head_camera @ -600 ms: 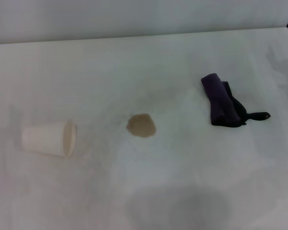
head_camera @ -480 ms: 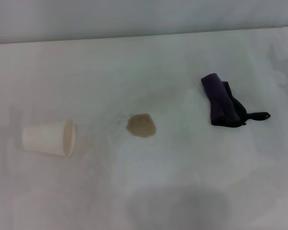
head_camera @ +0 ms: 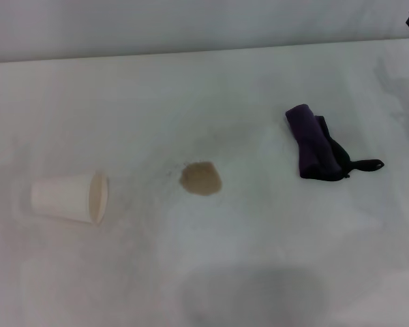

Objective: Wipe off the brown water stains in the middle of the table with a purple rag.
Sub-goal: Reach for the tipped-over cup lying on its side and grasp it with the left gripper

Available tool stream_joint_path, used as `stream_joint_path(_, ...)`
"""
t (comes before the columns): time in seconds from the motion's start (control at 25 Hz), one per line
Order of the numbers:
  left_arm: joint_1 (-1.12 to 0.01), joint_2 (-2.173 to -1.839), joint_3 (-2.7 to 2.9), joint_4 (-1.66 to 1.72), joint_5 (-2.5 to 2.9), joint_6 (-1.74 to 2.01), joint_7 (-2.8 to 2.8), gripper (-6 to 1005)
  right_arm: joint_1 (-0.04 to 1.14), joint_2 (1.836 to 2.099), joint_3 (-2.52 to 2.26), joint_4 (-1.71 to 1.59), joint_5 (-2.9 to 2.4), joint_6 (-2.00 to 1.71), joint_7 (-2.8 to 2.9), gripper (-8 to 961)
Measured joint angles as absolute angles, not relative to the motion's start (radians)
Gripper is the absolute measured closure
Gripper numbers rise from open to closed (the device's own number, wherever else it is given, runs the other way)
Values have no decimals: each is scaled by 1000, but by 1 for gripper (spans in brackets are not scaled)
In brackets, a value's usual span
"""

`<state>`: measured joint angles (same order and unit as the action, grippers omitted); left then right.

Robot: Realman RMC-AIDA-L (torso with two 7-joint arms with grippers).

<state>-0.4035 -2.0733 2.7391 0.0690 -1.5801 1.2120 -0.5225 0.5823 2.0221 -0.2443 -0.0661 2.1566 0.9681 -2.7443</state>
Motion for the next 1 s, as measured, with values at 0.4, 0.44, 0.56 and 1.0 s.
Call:
stream_joint_path(0.4, -542, -2014, 2846, -292, -1387, 1214, -965, 113, 617, 2020, -155, -53, 2158, 970, -2744, 155)
stream_joint_path(0.44, -556, -1997, 2846, -316, -1340, 1218, -1009, 113, 622, 2019, -155, -56, 2158, 966, -2744, 155)
stream_joint_path(0.56, -602, -1945, 2846, -369, -1204, 1226, -1092, 113, 634, 2015, -141, -67, 2159, 958, -2744, 155)
stream_joint_path(1.0, -838, -1855, 2847, -631, -635, 1353, -1199, 117, 651, 2013, -74, -96, 2162, 942, -2744, 155)
